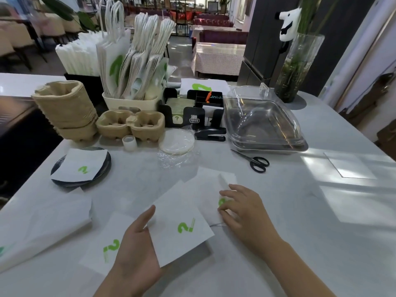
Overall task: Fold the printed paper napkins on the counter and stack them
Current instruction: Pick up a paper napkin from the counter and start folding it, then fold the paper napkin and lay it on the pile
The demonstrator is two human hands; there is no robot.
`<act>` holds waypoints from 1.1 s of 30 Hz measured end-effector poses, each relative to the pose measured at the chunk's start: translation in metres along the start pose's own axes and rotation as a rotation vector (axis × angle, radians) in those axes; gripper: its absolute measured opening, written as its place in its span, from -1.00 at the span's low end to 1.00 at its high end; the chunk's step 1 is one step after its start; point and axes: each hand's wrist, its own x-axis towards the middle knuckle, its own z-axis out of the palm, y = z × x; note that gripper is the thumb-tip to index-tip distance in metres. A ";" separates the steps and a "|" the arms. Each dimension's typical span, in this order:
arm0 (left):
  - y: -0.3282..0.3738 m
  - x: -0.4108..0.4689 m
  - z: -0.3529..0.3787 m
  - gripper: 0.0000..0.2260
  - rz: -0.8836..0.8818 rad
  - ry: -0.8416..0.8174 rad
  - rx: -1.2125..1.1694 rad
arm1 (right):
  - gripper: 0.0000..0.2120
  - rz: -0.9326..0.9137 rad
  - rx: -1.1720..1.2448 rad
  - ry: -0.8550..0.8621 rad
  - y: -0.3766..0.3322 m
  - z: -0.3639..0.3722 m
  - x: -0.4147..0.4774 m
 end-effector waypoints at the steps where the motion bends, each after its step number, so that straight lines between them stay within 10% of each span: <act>1: -0.001 -0.001 0.002 -0.43 0.002 0.020 0.014 | -0.94 0.066 0.064 0.037 -0.001 -0.001 -0.001; 9: -0.007 -0.003 0.005 -0.59 -0.028 0.156 0.032 | -0.31 0.767 0.598 0.096 -0.017 -0.025 0.019; 15: -0.006 -0.003 0.007 -0.50 -0.054 0.127 0.007 | -0.63 0.725 0.721 0.227 -0.046 -0.088 0.037; 22: -0.023 0.003 0.024 -0.23 -0.022 0.018 0.024 | -0.73 0.806 1.479 -0.020 -0.099 -0.105 0.026; 33: -0.024 0.002 0.011 -0.14 0.041 -0.018 0.143 | -0.93 0.880 0.864 -0.006 -0.097 -0.047 -0.020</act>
